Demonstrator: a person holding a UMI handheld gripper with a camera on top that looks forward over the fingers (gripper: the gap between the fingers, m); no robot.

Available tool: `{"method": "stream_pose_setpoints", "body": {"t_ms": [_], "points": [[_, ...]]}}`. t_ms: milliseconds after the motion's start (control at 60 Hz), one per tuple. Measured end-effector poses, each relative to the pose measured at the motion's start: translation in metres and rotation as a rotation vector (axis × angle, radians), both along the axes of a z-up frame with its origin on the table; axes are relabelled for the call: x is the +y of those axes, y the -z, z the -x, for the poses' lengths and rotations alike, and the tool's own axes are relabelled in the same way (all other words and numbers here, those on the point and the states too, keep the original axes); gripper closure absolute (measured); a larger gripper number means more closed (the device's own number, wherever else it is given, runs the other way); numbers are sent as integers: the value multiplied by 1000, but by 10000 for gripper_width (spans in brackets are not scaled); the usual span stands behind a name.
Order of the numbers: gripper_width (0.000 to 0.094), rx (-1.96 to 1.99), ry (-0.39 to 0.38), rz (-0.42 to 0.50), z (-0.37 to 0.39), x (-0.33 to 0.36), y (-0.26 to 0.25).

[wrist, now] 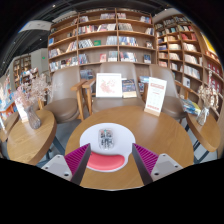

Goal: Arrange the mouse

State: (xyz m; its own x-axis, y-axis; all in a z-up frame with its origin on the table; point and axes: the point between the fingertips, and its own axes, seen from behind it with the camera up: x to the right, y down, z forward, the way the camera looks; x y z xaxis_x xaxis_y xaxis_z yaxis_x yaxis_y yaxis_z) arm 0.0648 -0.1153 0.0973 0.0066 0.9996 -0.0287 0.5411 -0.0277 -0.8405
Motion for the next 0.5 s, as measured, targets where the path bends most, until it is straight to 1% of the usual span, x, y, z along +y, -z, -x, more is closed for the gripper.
{"method": "stream_pose_setpoints", "body": {"t_ms": [117,167,217,267,333,417,500], "points": [[83,24,23,-16,-78,20,-29],[86,23,-3,-23,-109,20,-35],[87,32,-7,-28,-142,29,-42],[86,38,-10,-55,-165,36,-49],[79,51,12,-82,-199,53,-52],[79,59,29,-76,-225,59,-50],[81,46,29,-54,-249,63,-45]]}}
